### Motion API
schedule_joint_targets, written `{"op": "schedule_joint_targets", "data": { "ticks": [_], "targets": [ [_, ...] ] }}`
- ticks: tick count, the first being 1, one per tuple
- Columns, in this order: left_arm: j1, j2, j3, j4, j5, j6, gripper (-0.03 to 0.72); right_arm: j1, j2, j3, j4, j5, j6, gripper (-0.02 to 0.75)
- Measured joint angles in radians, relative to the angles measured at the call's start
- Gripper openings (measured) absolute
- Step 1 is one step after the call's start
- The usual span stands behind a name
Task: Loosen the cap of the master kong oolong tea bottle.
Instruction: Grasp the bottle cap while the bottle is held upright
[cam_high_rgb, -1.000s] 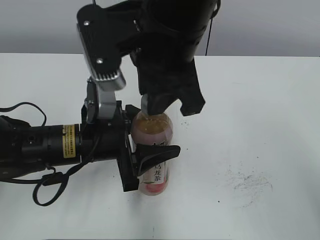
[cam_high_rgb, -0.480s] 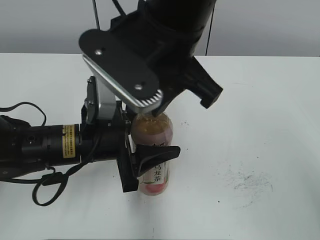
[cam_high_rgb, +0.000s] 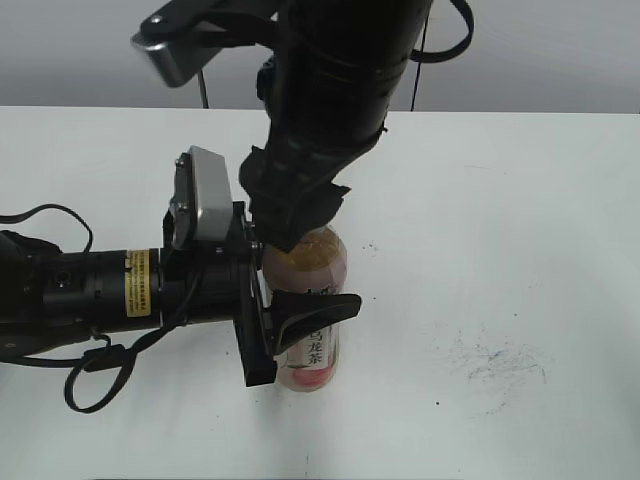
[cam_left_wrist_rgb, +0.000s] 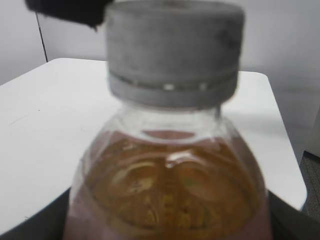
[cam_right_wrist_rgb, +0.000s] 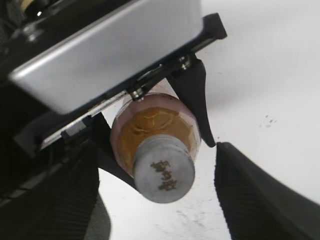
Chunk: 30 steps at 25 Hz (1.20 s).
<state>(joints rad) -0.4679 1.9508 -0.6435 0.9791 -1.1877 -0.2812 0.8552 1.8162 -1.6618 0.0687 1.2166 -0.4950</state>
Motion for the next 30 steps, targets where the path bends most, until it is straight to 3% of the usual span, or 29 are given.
{"op": "schedule_joint_targets", "data": {
  "ticks": [3, 7, 15, 23, 30],
  "targets": [
    [0.0, 0.0, 0.0, 0.0, -0.001, 0.0, 0.446, -0.001, 0.0, 0.018, 0.0, 0.0, 0.166, 0.536],
    [0.0, 0.0, 0.0, 0.0, -0.001, 0.0, 0.446, -0.024, 0.005, 0.036, -0.001, 0.003, 0.233, 0.519],
    [0.0, 0.0, -0.001, -0.001, 0.0, -0.003, 0.446, -0.041, 0.006, 0.04, 0.025, 0.006, 0.244, 0.29],
    [0.0, 0.0, -0.001, 0.004, 0.0, -0.003, 0.446, -0.042, 0.006, 0.04, 0.029, 0.006, 0.244, 0.387],
    [0.0, 0.0, -0.001, 0.006, -0.001, -0.002, 0.446, -0.042, 0.006, 0.004, 0.033, 0.006, 0.244, 0.397]
  ]
}}
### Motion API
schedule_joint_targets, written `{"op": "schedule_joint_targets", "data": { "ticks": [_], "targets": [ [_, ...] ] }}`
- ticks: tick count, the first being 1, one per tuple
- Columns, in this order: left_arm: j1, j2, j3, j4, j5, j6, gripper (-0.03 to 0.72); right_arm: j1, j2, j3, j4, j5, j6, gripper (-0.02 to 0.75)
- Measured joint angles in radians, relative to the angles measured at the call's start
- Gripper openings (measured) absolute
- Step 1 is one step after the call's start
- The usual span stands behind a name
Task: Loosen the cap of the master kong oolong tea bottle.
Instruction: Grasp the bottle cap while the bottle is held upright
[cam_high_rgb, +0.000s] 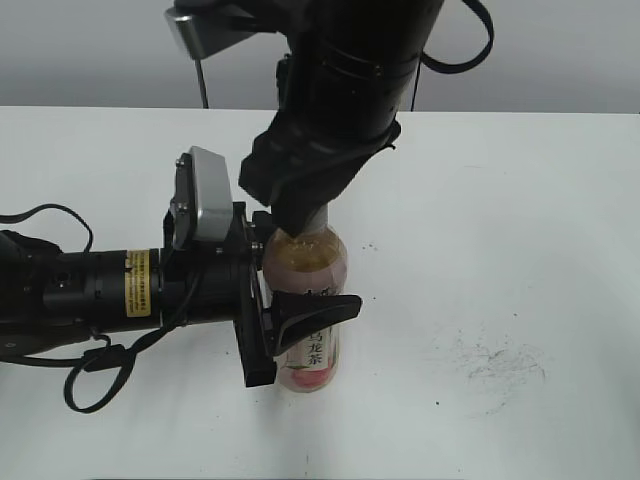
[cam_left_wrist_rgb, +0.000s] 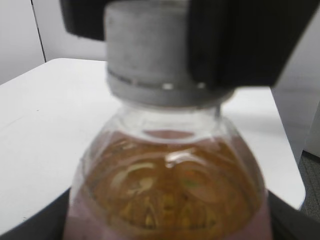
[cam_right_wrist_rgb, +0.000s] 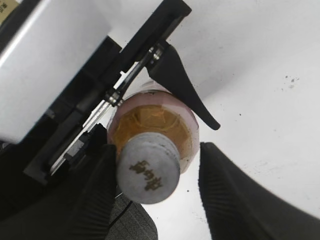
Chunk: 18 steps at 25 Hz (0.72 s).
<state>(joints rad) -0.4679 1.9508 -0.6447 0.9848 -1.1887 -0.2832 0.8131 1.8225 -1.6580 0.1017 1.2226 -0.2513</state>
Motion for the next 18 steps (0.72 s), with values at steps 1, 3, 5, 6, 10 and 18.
{"op": "schedule_joint_targets", "data": {
  "ticks": [1, 3, 5, 6, 10, 18],
  "targets": [
    [0.0, 0.0, 0.0, 0.0, 0.0, 0.0, 0.446, 0.0, 0.0, 0.0, 0.002, 0.0, 0.0, 0.398],
    [0.0, 0.0, 0.0, 0.0, 0.0, 0.0, 0.446, 0.0, 0.003, 0.0, 0.01, 0.0, -0.001, 0.398],
    [0.0, 0.0, 0.0, 0.001, 0.0, 0.0, 0.446, 0.0, 0.009, 0.0, 0.013, 0.0, 0.0, 0.396],
    [0.0, 0.0, 0.0, 0.001, 0.0, 0.0, 0.446, 0.0, 0.015, 0.0, 0.013, 0.0, 0.0, 0.386],
    [0.0, 0.0, 0.0, 0.001, -0.001, 0.0, 0.446, 0.0, 0.025, 0.0, 0.016, 0.0, -0.015, 0.281],
    [0.0, 0.0, 0.0, -0.001, 0.0, -0.001, 0.446, 0.0, 0.032, -0.011, 0.016, 0.007, -0.032, 0.308]
  ]
}}
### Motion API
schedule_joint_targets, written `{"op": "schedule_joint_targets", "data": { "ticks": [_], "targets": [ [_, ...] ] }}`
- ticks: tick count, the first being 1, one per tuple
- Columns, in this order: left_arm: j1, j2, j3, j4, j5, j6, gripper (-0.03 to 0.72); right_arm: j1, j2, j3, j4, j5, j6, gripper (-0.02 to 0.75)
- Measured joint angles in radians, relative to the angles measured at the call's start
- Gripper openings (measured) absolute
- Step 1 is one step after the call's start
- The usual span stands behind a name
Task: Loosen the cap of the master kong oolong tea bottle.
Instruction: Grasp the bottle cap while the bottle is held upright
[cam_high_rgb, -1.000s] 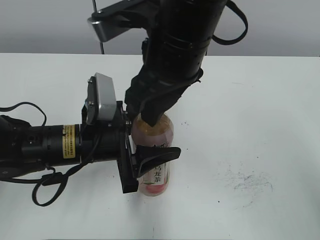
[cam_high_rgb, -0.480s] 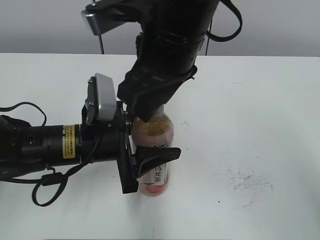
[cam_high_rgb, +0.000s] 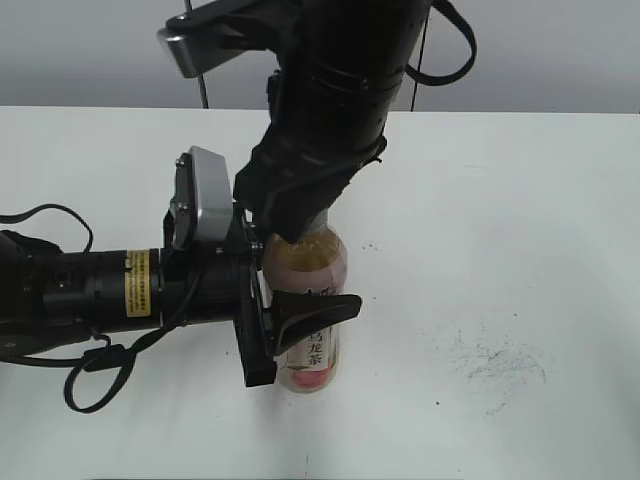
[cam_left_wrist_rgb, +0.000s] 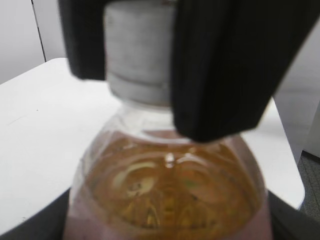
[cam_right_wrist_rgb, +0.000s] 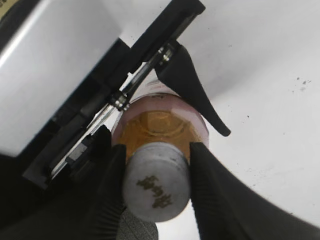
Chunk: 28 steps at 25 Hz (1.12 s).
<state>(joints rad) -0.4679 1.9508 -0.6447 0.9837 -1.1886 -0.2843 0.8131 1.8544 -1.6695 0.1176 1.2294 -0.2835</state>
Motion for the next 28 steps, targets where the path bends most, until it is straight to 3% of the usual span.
{"op": "schedule_joint_targets", "data": {
  "ticks": [4, 28],
  "targets": [
    [0.0, 0.0, 0.0, 0.003, 0.0, 0.001, 0.446, 0.0, 0.0, -0.007, -0.003, -0.003, -0.002, 0.355],
    [0.0, 0.0, 0.0, 0.003, -0.001, 0.001, 0.446, 0.0, -0.037, 0.029, -0.003, -0.005, -0.003, 0.323]
  ]
}}
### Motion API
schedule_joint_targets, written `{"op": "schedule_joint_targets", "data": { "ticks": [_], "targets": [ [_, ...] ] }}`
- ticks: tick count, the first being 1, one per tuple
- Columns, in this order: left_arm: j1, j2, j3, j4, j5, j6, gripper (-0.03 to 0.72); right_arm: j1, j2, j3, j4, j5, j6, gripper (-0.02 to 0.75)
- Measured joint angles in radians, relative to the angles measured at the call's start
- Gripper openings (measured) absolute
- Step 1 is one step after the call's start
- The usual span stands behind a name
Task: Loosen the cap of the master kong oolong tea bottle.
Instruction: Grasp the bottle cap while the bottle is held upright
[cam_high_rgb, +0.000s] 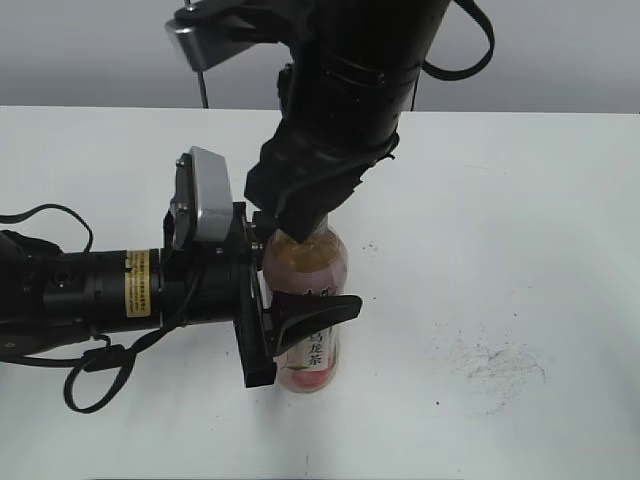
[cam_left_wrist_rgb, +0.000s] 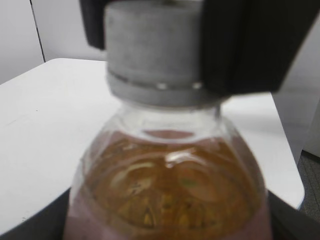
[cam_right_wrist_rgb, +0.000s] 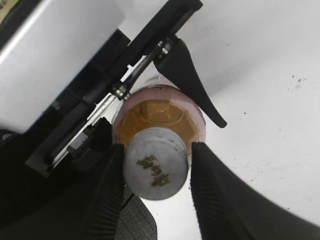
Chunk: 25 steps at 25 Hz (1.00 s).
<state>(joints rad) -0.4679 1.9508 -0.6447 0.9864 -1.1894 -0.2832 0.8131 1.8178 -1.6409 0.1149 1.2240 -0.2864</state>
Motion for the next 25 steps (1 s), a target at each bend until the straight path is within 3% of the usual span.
{"op": "schedule_joint_targets", "data": {
  "ticks": [12, 25],
  "targets": [
    [0.0, 0.0, 0.0, -0.001, 0.0, 0.0, 0.446, 0.0, 0.0, 0.001, 0.0, 0.0, -0.11, 0.274],
    [0.0, 0.0, 0.0, 0.008, -0.002, 0.007, 0.446, 0.001, -0.002, 0.001, 0.0, -0.002, -1.074, 0.274]
  ]
}}
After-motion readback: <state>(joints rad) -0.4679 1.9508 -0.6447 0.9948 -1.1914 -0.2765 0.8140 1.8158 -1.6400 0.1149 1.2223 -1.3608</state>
